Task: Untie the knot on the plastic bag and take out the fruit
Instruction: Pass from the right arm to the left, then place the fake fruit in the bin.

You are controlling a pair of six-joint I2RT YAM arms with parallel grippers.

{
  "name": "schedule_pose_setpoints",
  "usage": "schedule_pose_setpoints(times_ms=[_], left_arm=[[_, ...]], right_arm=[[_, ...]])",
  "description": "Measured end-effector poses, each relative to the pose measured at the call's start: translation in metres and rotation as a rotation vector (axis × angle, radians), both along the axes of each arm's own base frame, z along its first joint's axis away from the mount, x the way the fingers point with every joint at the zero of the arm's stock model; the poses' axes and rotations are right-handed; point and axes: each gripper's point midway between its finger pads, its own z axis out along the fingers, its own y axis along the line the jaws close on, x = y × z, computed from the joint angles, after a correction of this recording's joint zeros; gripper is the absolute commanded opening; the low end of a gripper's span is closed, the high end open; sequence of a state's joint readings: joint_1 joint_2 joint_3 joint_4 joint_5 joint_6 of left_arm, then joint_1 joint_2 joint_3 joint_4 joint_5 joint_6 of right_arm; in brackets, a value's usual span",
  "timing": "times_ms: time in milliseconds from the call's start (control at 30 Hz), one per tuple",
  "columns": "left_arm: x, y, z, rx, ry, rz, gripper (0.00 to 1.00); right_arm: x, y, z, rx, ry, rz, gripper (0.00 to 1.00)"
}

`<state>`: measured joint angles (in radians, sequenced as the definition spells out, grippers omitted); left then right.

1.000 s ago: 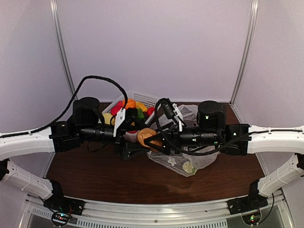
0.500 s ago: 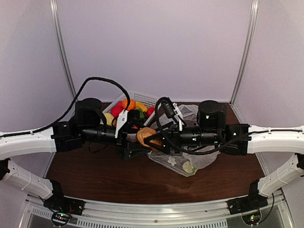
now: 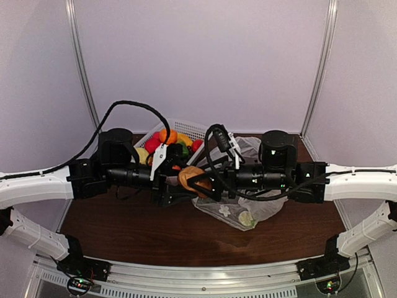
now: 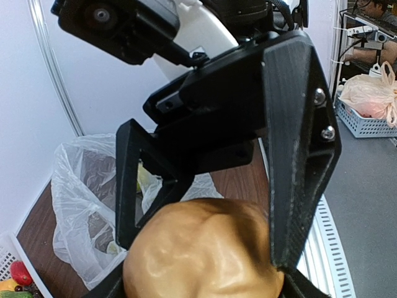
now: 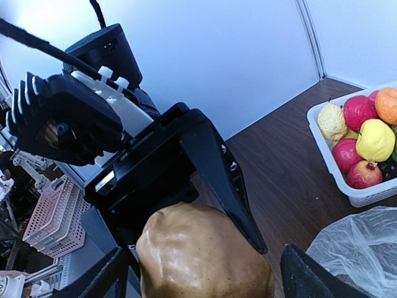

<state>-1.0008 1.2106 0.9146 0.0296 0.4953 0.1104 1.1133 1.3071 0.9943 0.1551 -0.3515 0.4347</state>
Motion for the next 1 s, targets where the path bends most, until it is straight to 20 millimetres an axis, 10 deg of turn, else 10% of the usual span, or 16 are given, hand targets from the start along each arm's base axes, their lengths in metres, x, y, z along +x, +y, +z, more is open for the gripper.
schedule_pose_setpoints(times_ms=[467, 767, 1000], left_arm=[[0.027, 0.007, -0.002, 0.011, 0.012, 0.134, 0.37], [0.141, 0.066, 0.0, 0.038, 0.08, 0.532, 0.36], [0.21, 0.11, -0.045, 0.136, 0.22, 0.777, 0.36]], right_arm=[[0.007, -0.047, 0.04, 0.036, -0.09, -0.156, 1.0], [0.032, -0.116, 0.057, 0.016, -0.133, -0.457, 1.0], [0.055, -0.147, 0.03, -0.075, -0.107, -0.627, 1.0]])
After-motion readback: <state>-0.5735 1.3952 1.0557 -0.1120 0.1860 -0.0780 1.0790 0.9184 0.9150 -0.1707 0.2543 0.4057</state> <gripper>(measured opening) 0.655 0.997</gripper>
